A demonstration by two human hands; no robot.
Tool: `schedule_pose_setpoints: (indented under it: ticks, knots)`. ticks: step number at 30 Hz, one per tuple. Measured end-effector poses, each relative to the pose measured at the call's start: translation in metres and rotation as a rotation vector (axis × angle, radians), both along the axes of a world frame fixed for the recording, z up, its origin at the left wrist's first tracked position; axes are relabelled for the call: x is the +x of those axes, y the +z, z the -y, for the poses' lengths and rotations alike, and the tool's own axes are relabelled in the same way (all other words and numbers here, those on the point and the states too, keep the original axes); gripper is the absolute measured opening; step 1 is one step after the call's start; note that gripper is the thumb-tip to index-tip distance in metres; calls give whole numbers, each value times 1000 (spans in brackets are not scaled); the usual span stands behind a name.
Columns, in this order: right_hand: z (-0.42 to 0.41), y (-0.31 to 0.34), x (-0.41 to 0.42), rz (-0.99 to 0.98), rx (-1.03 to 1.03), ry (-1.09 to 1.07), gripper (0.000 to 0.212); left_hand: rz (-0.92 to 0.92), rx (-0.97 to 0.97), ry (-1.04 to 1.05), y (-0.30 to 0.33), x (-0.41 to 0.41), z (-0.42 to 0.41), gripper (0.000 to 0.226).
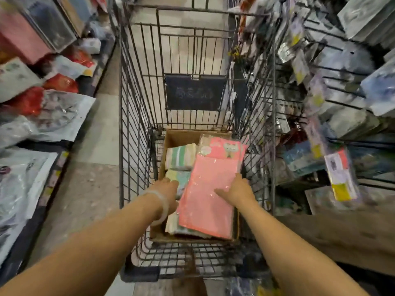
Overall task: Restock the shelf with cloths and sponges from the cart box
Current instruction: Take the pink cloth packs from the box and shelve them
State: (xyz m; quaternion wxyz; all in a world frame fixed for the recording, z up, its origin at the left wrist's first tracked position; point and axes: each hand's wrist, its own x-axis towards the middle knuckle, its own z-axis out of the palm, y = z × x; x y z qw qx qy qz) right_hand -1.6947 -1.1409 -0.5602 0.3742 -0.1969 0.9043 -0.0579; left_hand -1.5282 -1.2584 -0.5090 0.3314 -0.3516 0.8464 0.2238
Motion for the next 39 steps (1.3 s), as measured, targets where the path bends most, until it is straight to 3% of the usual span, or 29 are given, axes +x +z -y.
schedule_pose_setpoints:
  ticks: [2,4,7,10,13,16,19,21,23,25,27,28,31,35,39]
  knots:
    - [4,-12,-5,-1,-21,-108,93,18,31,19,-6,-7,6,50]
    - [8,-19,-9,-12,-46,-213,85,14,66,47,-11,-11,12,45]
    - [13,-23,-16,-24,-34,-273,59,-5,105,93,-13,-15,19,31]
    - [15,-19,-21,-9,-43,-274,43,19,127,167,-12,-18,24,34]
    - [21,-7,-24,50,-202,-269,11,15,158,203,-4,-26,25,37]
    - [34,9,-24,132,-418,-308,28,-61,198,307,7,-37,26,43]
    - [45,31,-21,281,-587,-288,23,-175,238,575,12,-45,34,52]
    - [49,48,-20,507,-689,-343,22,-277,306,806,19,-46,40,47]
    - [50,61,-17,709,-761,-350,25,-368,521,1087,27,-43,46,33]
    - [47,62,-16,772,-751,-351,24,-426,697,1260,31,-36,53,28]
    - [44,50,-16,678,-695,-377,14,-460,674,1287,28,-29,57,36]
    - [41,40,-17,540,-624,-373,9,-466,624,1275,26,-27,57,37]
    - [22,1,-24,87,-271,-309,36,-490,511,1237,22,-21,54,33]
    - [4,-27,-22,119,-143,-408,66,-531,503,1264,17,-13,50,30]
    - [13,-37,-20,109,-120,-449,61,-521,589,1289,16,-7,50,36]
